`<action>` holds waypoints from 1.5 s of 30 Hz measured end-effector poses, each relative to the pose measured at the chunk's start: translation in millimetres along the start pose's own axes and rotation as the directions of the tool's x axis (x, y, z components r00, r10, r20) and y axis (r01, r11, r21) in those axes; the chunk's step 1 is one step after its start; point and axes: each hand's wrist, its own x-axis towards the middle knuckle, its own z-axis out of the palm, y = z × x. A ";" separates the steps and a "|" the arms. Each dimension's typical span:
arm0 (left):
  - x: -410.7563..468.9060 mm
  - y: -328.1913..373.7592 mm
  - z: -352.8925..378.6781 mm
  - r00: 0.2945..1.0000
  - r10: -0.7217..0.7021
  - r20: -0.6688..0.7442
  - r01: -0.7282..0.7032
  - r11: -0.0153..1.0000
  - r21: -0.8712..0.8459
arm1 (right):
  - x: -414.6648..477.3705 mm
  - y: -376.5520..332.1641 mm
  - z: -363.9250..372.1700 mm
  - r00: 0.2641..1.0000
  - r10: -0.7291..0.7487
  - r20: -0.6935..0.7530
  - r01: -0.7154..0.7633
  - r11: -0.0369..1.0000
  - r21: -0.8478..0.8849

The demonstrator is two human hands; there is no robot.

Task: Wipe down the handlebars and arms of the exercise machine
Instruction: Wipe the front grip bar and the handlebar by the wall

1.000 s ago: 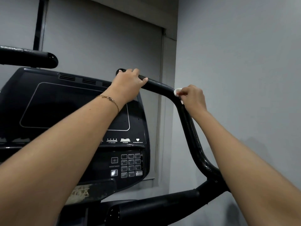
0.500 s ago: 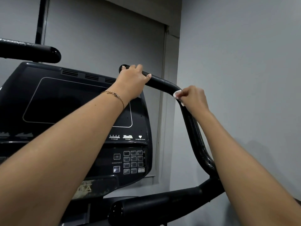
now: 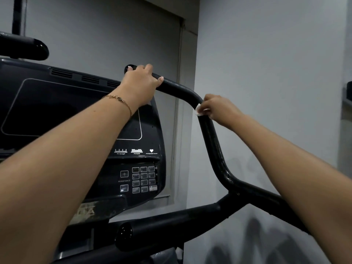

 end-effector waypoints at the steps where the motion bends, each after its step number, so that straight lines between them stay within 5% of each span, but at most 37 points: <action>1: -0.6 0.0 -0.2 1.000 -0.002 0.001 0.002 1.000 -0.005 | -4.3 -3.3 4.5 1.000 -0.002 -0.021 0.003 0.999 0.044; 7: -5.7 0.7 -1.5 1.000 -0.009 0.002 0.009 0.999 -0.031 | -27.3 0.1 4.8 0.996 -0.046 0.080 0.042 0.998 0.046; 13: -5.1 -1.2 -6.4 1.000 -0.014 -0.003 0.013 1.000 -0.025 | -25.5 -4.3 10.3 0.996 -0.011 -0.088 0.018 0.997 0.079; 20: -5.7 -3.2 -5.6 1.000 -0.004 -0.005 0.004 1.000 -0.017 | -40.0 0.0 12.6 0.998 -0.063 -0.013 0.064 0.994 0.094; 26: -7.8 -4.4 -7.0 1.000 0.005 0.030 -0.004 0.999 -0.034 | -43.6 -4.3 22.3 0.997 0.039 -0.071 -0.032 0.995 0.098; 33: -60.4 48.5 -30.4 0.926 -0.119 0.359 0.221 0.941 -0.257 | -60.2 -10.0 4.7 0.988 -0.047 0.148 0.044 0.999 0.023; 36: -119.9 101.3 -42.4 0.863 0.041 0.503 0.186 0.900 -0.393 | -64.4 -12.7 6.6 0.988 -0.050 0.146 0.052 0.999 -0.008; 40: -191.4 131.0 -38.4 0.739 0.212 0.640 0.073 0.918 -0.389 | -90.8 -7.1 12.8 0.934 -0.109 0.341 0.118 0.993 -0.007; 45: -212.7 134.5 -28.0 0.820 0.183 0.541 -0.041 0.964 -0.264 | -91.8 -9.8 20.3 0.958 -0.094 0.272 0.103 0.995 -0.016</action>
